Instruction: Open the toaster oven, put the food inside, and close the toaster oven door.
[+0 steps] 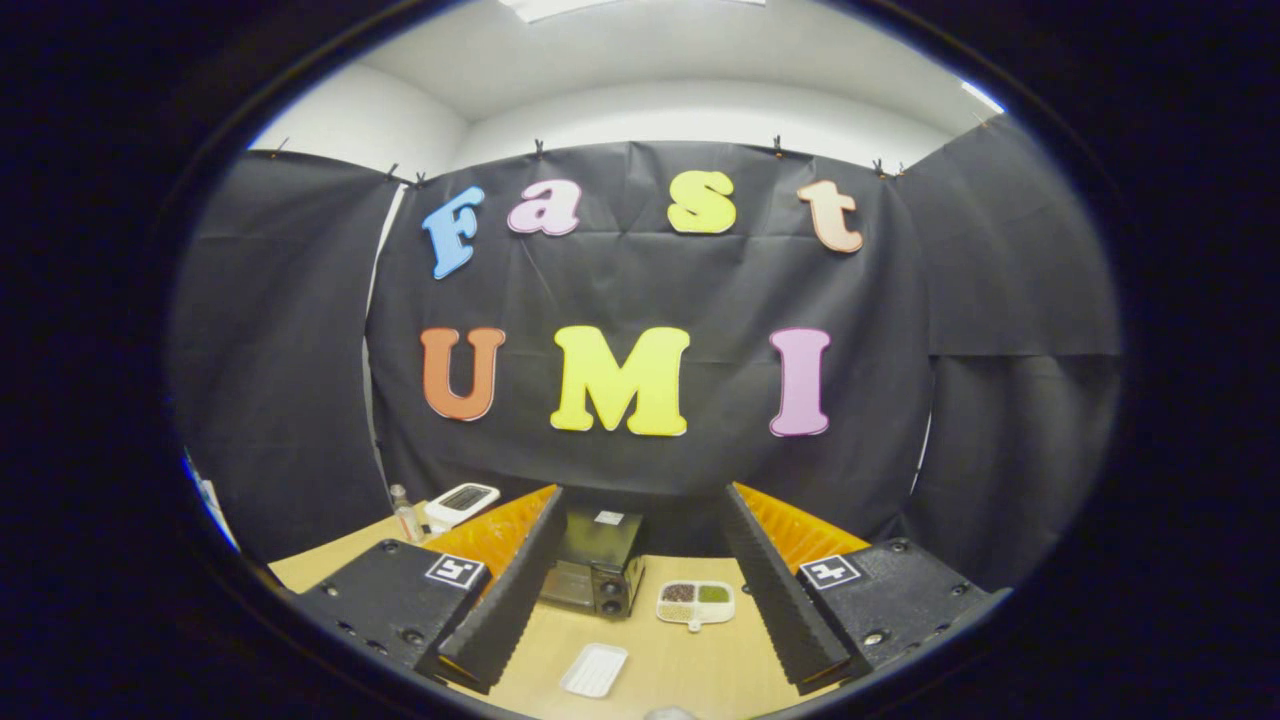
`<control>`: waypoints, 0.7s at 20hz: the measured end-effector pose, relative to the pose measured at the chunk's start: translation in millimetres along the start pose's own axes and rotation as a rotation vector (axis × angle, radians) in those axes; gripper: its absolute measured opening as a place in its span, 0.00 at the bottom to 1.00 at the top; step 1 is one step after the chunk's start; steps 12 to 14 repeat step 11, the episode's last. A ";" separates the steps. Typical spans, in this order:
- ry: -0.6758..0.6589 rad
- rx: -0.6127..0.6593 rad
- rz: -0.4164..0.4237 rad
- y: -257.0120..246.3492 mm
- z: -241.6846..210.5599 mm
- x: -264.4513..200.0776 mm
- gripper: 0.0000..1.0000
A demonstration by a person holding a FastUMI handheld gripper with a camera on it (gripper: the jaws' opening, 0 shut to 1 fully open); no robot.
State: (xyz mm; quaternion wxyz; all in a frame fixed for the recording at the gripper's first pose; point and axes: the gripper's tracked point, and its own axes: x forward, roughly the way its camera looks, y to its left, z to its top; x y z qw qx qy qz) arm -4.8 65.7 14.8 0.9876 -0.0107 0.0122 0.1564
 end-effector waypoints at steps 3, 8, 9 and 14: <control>0.005 -0.002 -0.011 3.0 0.9 0.7 0.99; 0.012 -0.006 -0.029 3.4 3.6 3.2 0.99; 0.010 -0.006 -0.032 3.4 4.5 1.2 0.99; 0.004 -0.013 -0.034 3.6 7.1 0.9 0.99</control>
